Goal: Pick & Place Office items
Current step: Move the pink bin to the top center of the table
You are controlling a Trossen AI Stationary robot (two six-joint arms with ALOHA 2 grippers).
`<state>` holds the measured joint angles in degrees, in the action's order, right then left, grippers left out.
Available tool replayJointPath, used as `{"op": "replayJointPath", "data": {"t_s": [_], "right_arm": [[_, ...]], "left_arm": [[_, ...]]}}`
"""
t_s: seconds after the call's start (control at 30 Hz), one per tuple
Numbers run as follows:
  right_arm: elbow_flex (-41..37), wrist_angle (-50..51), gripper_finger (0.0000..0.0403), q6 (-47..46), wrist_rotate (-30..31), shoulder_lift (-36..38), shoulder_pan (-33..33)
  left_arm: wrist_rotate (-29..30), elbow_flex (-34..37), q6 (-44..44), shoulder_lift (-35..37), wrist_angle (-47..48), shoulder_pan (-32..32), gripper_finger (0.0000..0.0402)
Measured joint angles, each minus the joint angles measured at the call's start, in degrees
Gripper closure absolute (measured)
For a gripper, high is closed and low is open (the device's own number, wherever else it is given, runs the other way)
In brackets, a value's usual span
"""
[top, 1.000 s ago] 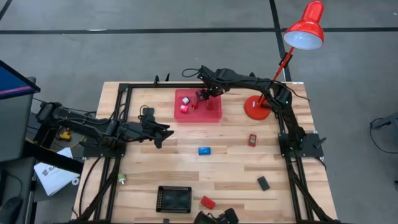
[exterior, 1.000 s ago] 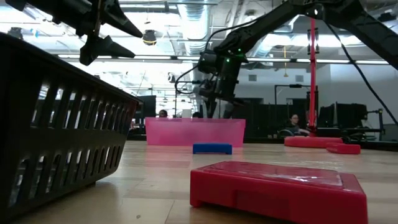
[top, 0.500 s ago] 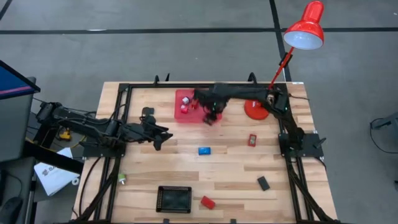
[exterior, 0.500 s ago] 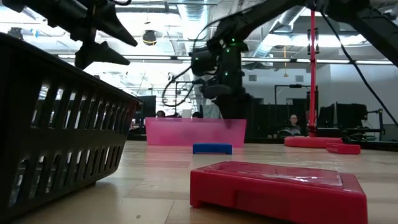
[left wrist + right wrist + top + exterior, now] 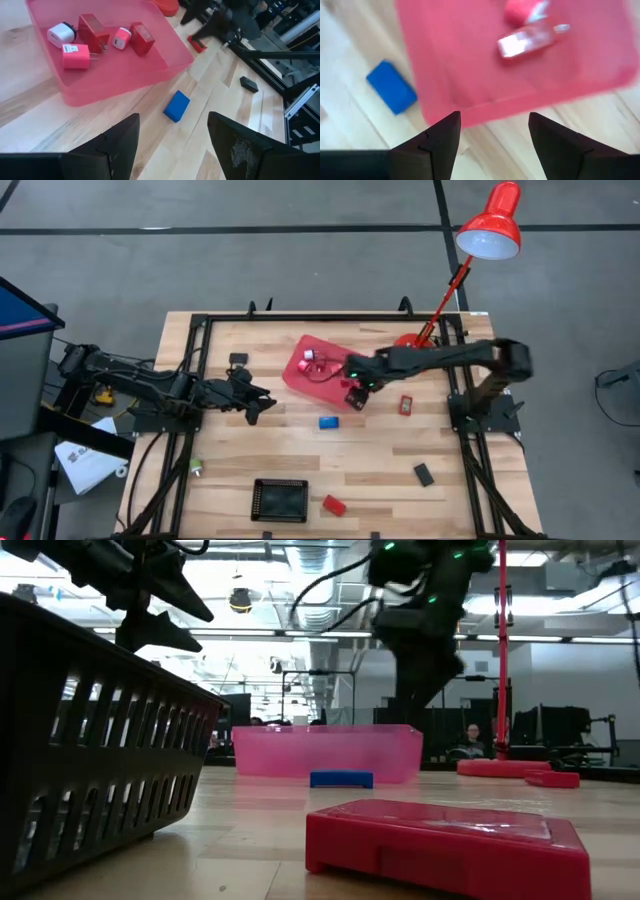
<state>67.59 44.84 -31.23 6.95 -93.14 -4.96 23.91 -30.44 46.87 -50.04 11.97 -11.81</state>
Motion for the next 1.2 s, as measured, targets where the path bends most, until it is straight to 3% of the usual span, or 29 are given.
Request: {"op": "replayJointPath", "data": {"t_s": [0.17,0.33,0.5,0.63,0.93,1.2], "right_arm": [[-4.6,-1.0,0.0175,-7.4,2.0,7.5,-1.3],[-5.5,-1.5,0.0175,-11.7,2.0,8.5,0.0],[-5.6,-7.9,0.0185,-11.8,1.0,4.5,-1.2],[-3.7,-12.7,0.0215,-10.9,-2.2,-0.6,-5.3],[6.3,-12.1,0.0304,-1.7,-2.7,-11.3,-12.4],[14.9,-8.7,0.0349,4.9,-5.7,-20.9,-15.6]], "left_arm": [[0.0,0.0,0.0,0.0,-0.6,0.0,0.0170],[0.0,0.0,0.0,0.0,-1.0,0.0,0.0170],[0.0,0.0,0.0,0.0,-1.6,0.0,0.0170],[0.0,0.0,0.2,0.0,-1.9,0.0,0.0170],[0.0,0.0,1.6,0.0,-3.4,0.0,0.0170],[0.1,0.0,1.9,0.0,-3.7,0.0,0.0170]]}}
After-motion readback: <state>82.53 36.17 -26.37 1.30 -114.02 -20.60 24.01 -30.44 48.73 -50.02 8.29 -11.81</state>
